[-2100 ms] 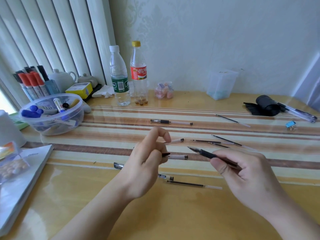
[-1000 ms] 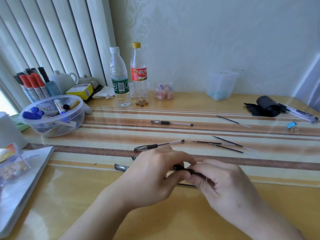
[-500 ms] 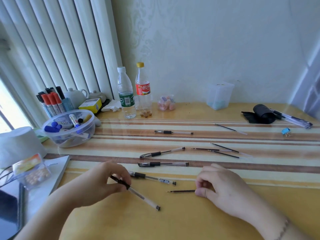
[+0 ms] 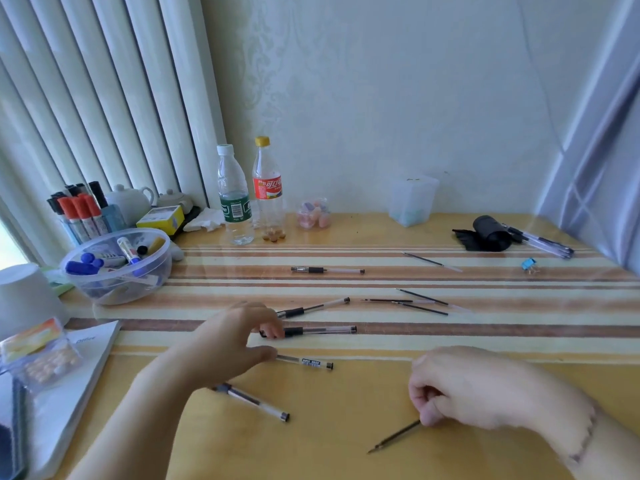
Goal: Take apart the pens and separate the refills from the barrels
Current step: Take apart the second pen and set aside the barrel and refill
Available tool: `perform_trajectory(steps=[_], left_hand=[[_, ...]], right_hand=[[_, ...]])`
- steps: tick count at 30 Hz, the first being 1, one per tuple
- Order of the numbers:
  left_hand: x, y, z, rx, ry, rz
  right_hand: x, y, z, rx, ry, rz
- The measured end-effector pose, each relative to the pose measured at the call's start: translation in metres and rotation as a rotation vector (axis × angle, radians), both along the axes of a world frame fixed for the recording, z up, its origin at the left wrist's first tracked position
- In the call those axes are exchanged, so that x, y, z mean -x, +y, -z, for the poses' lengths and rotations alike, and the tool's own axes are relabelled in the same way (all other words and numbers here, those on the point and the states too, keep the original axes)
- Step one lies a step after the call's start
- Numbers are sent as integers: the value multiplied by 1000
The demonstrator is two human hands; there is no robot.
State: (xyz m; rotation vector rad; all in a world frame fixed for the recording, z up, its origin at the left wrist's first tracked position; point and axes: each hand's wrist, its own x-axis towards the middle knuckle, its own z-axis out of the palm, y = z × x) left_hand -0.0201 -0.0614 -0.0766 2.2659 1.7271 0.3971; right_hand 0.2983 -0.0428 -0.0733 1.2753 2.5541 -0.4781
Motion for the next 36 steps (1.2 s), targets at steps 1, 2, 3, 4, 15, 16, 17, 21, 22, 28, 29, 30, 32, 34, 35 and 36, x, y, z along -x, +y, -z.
perform_trajectory(steps=[1,2,3,4,15,16,17,21,22,28,29,30,32,34,35,36], left_hand=[[-5,5,2,27,27,14],[-8,9,4,53,61,31],[-11,11,6,72,97,44],[-12,13,9,84,125,50],[-30,21,3,125,168,33],[-36,21,0,76,152,38],[-43,20,-1,10,140,49],[-74,16,13,-218,43,126],[-76,17,18,-234,5,134],[-79,23,38,-250,2,123],[-80,24,39,-274,29,124],[-80,24,41,-302,54,129],[-78,25,40,-326,69,145],[-75,24,36,-319,42,155],[-71,23,34,-313,23,147],[-67,23,31,-310,5,129]], right_hand=[[-4,-3,1,-53,13,-8],[-9,-7,2,-117,37,-17],[-15,-10,5,-178,56,-28],[-20,-14,8,-222,65,-42],[-12,16,-7,-152,290,45],[-1,20,-6,-170,401,69],[10,23,-4,-189,502,70],[47,19,18,-344,507,13],[49,20,24,-415,498,12],[33,34,37,-402,566,111],[32,36,39,-387,556,103],[31,37,41,-371,552,103],[30,37,43,-343,558,109],[26,36,43,-352,541,102],[24,36,41,-375,529,99],[20,36,38,-399,525,104]])
